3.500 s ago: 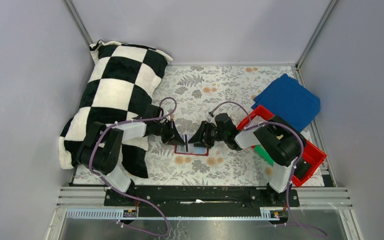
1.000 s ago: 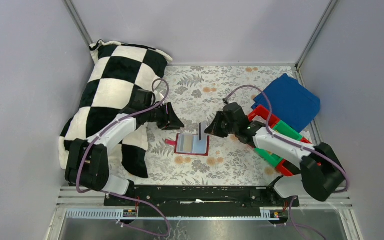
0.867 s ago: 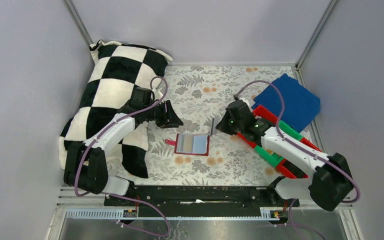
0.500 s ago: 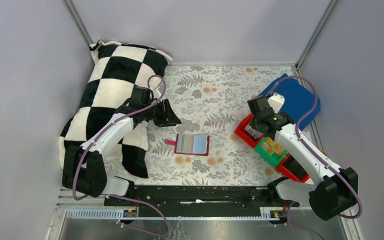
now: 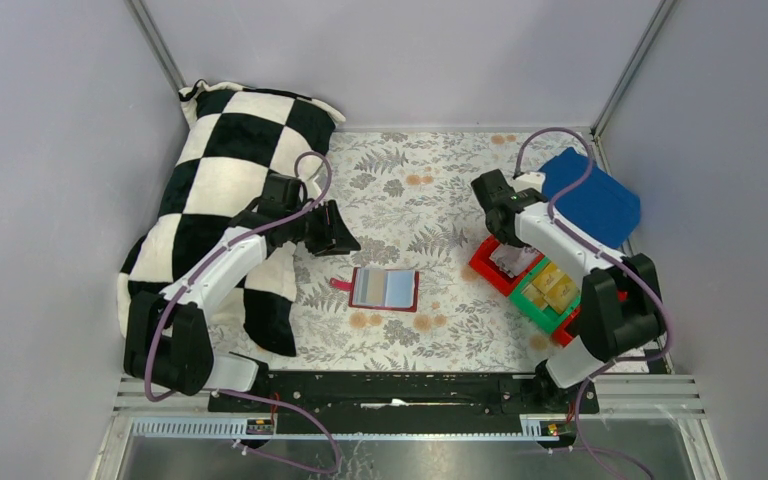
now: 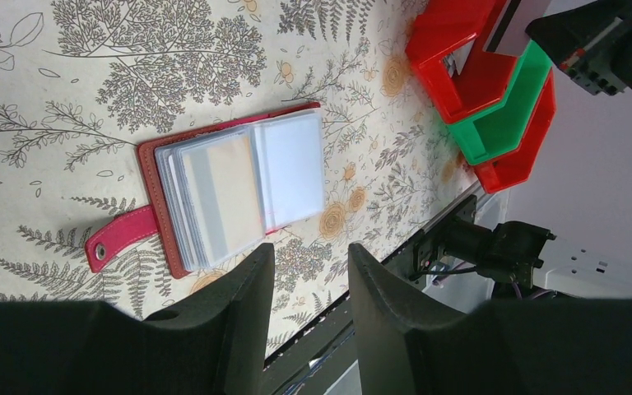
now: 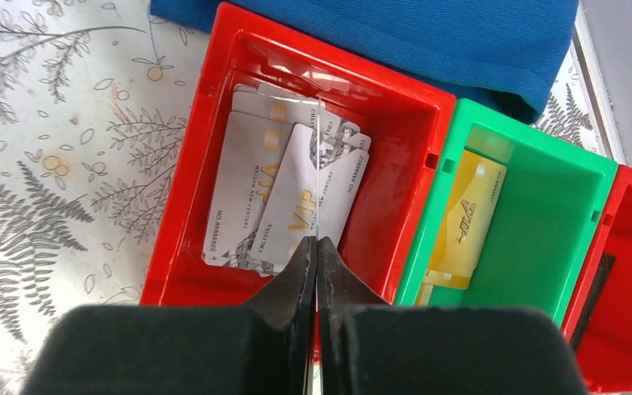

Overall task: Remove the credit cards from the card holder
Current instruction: Place the credit card in the storage box, then reset both arms

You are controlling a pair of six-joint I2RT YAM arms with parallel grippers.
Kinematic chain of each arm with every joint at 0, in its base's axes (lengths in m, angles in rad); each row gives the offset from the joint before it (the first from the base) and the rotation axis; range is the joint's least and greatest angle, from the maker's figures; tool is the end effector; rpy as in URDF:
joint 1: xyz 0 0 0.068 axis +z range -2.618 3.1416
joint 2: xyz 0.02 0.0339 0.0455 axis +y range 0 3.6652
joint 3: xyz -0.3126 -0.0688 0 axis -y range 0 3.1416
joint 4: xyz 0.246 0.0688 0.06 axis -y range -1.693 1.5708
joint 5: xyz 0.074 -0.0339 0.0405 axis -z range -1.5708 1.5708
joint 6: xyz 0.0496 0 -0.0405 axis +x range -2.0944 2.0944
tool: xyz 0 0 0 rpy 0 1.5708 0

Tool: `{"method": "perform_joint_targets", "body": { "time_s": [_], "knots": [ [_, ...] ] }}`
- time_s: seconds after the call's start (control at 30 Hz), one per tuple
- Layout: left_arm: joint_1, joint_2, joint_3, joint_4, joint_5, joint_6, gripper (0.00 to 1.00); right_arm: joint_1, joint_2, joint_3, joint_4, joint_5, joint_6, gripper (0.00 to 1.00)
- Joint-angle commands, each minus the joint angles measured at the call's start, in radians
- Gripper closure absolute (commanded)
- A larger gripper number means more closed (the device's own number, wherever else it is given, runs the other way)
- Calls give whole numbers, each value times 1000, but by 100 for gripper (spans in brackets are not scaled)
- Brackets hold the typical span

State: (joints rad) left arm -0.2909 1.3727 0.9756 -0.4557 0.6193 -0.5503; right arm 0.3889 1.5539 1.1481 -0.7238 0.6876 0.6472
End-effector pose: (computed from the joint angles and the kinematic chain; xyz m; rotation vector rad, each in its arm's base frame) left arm 0.2636 -0.1090 0.2940 -0.0258 2.5254 -1.1166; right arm 0.3010 0.0893 0.2825 0.4979 2.3444 -0.4778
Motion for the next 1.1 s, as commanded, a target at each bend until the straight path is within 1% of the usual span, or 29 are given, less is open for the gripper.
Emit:
{"method": "perform_joint_targets", "body": {
  "time_s": [0.0,0.03,0.07,0.1,0.17,0.2,0.23,0.3,0.37,0.47,0.53,0.63,0.77,0.87,1.0,1.07],
  "knots": [
    [-2,-50,12,12,-15,16,57,-6,55,45,4,49,-26,100],
    [-1,-52,12,11,-15,16,57,-8,73,56,8,43,-26,99],
    [-2,-54,12,9,-16,15,57,-8,92,69,7,38,-28,94],
    [-1,-59,11,8,-17,16,57,-7,110,84,7,28,-32,84],
    [-2,-67,6,6,-19,18,57,-7,129,116,14,-1,-45,60],
    [-2,-69,3,6,-21,17,57,-7,129,129,22,-21,-52,54],
    [-1,-70,0,6,-20,17,57,-7,120,139,34,-38,-59,51],
    [-1,-74,-1,3,-21,18,57,-7,75,163,53,-72,-77,39],
    [-2,-83,7,-3,-27,19,57,-8,16,189,69,-97,-103,34],
    [-2,-100,36,-23,-55,32,57,-7,-126,173,187,-199,-194,24],
    [-2,-115,68,-41,-85,53,56,-7,-227,138,285,-284,-270,22],
    [-1,-143,119,-63,-146,85,56,-7,-362,87,387,-344,-343,16],
    [-2,-187,190,-76,-239,129,55,-7,-506,-7,505,-362,-430,8],
    [-2,-226,218,-73,-316,159,55,-7,-595,-104,606,-363,-472,5],
    [-2,-309,198,-24,-438,167,55,-8,-672,-216,666,-356,-479,2],
    [-1,-393,147,42,-482,165,54,-7,-696,-276,703,-322,-467,0]
  ]
}}
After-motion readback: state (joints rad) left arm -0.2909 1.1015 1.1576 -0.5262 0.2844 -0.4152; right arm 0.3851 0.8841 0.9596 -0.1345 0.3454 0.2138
